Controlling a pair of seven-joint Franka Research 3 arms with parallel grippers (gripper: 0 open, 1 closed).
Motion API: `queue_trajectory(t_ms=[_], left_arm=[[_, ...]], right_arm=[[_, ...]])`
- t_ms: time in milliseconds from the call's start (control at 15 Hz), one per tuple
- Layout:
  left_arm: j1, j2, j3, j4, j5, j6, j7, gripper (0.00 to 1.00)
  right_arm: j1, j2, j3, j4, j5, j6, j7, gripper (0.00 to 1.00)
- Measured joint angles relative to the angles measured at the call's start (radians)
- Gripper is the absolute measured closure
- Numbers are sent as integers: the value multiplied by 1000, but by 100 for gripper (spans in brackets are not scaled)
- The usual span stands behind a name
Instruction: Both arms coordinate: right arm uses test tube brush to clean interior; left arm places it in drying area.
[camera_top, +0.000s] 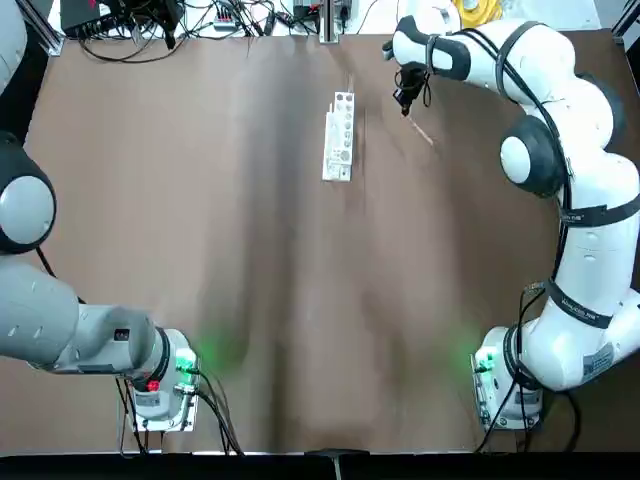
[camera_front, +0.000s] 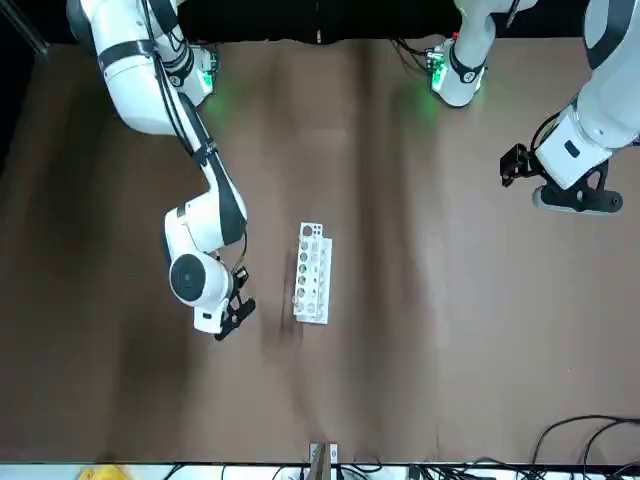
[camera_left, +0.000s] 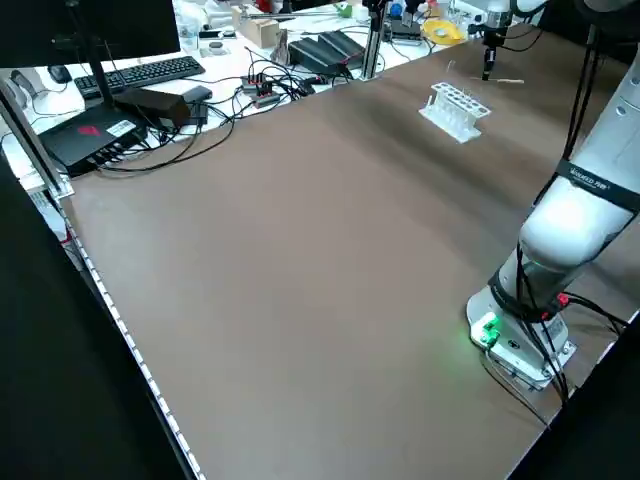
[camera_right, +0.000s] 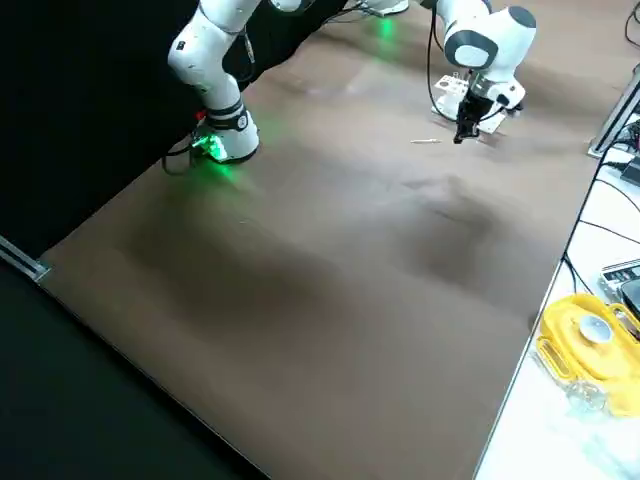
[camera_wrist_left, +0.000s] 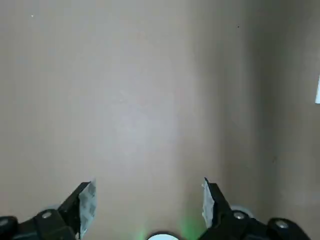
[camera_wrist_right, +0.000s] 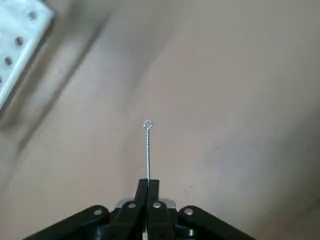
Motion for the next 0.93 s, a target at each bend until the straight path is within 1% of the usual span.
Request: queue_trajectory(t_ms=[267,600,733,933], left_arm=[[0,0,0,-1,0,0,0,0],[0,0,0,-1,0,0,0,0],[0,0,0,-1,0,0,0,0],[0,1,0,-1,0,0,0,0]], right_arm=[[-29,-26,0,4,62,-3,-254,98],[-67,-32,0,3,238,-6,-562,98],[-72,-32,0,3,291,-6,-630,98],[-72,-32,6,9,361,-1,-656,98]])
